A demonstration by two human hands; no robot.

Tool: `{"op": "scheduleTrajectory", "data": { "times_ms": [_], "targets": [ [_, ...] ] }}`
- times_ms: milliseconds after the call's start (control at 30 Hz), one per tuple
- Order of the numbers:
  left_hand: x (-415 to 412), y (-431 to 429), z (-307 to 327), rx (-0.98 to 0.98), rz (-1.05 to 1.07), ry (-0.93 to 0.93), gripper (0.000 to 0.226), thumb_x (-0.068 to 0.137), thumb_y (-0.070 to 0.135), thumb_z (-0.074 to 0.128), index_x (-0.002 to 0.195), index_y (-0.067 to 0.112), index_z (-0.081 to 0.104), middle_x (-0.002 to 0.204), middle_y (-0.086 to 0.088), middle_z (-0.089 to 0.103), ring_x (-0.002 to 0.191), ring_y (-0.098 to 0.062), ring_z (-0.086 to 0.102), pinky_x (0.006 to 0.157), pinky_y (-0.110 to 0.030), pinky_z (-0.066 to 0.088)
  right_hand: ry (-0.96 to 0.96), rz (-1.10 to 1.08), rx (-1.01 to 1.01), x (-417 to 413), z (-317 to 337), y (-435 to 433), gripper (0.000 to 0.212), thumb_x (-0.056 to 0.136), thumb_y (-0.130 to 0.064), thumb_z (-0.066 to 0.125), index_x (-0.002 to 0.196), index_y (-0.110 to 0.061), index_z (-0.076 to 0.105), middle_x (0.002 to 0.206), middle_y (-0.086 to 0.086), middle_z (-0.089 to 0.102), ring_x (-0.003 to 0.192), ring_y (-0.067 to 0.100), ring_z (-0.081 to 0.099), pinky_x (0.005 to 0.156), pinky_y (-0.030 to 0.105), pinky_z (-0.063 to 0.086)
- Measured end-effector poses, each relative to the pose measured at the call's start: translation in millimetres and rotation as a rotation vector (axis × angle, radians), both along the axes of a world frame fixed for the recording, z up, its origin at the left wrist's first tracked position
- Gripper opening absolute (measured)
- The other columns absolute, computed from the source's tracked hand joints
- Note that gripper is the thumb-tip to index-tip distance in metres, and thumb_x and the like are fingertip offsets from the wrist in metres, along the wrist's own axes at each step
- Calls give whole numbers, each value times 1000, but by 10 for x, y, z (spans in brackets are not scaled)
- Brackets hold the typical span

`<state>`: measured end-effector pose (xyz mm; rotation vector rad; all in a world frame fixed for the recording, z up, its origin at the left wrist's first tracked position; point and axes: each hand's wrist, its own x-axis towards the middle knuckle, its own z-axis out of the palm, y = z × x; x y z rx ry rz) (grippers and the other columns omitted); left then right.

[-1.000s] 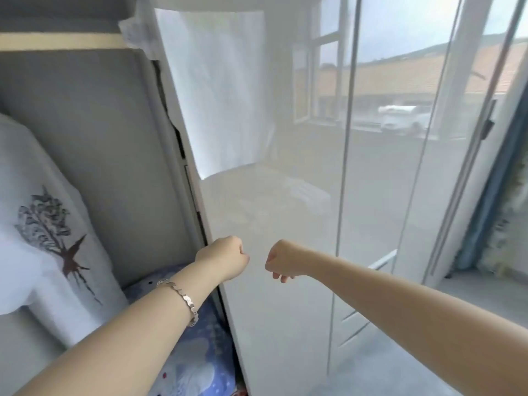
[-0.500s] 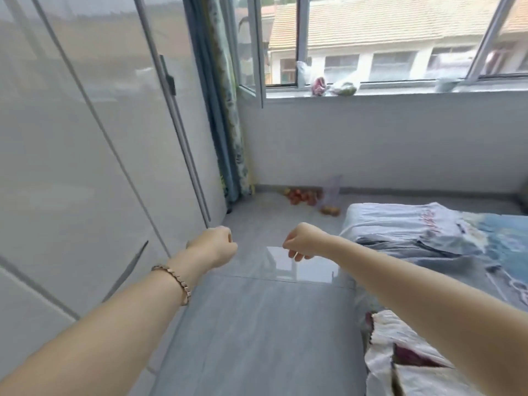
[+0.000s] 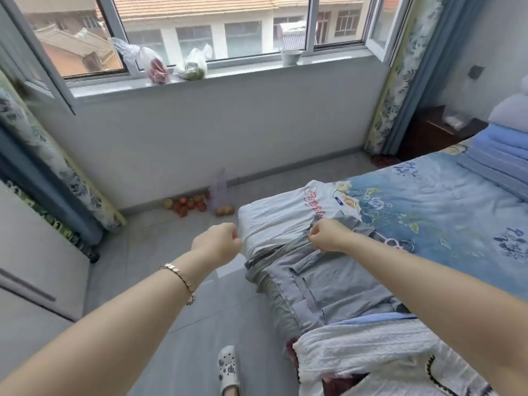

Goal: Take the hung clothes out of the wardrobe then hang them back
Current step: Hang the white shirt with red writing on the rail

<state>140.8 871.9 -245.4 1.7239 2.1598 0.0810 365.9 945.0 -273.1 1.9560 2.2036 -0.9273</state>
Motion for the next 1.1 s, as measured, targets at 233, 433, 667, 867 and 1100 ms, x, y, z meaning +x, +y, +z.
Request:
{"op": "scheduleTrajectory", "data": {
  "times_ms": [233, 433, 667, 867, 1100],
  "targets": [
    [-7, 1830, -314, -42, -330, 86, 21, 88, 18, 40, 100, 18, 58, 106, -3, 64, 91, -25, 54, 73, -25, 38, -3, -346, -62, 219, -348, 1229, 27, 86, -6, 43, 64, -11, 58, 63, 7, 52, 65, 20, 46, 55, 25, 36],
    [314, 3160, -528, -106, -491, 83, 23, 89, 20, 39, 102, 15, 58, 91, 0, 60, 82, -24, 54, 71, -28, 41, 35, -625, -119, 578, -772, 1963, 26, 87, -3, 43, 65, -11, 52, 74, 12, 55, 72, 21, 50, 56, 23, 36],
    [1001, 4534, -1142, -117, -534, 30, 26, 90, 15, 36, 106, 11, 57, 104, -7, 64, 92, -28, 57, 74, -29, 39, -36, -736, -153, 1057, -1542, 2950, 26, 91, -14, 46, 109, -12, 64, 119, 9, 64, 111, 28, 57, 82, 25, 43],
    [1678, 5547, -2041, -153, -600, 1, 26, 90, 17, 37, 108, 15, 55, 107, -2, 64, 93, -25, 57, 71, -29, 40, -65, -798, -212, 1620, -2504, 4038, 30, 90, -11, 47, 116, -10, 60, 128, 12, 56, 118, 29, 52, 93, 30, 42],
    [2112, 6312, -3089, -224, -577, -76, 22, 93, 21, 39, 109, 21, 54, 108, 4, 62, 98, -22, 57, 70, -26, 38, -109, -790, -337, 2179, -3675, 4950, 41, 91, -14, 46, 130, -4, 47, 136, 16, 46, 124, 31, 47, 97, 33, 40]
  ]
}}
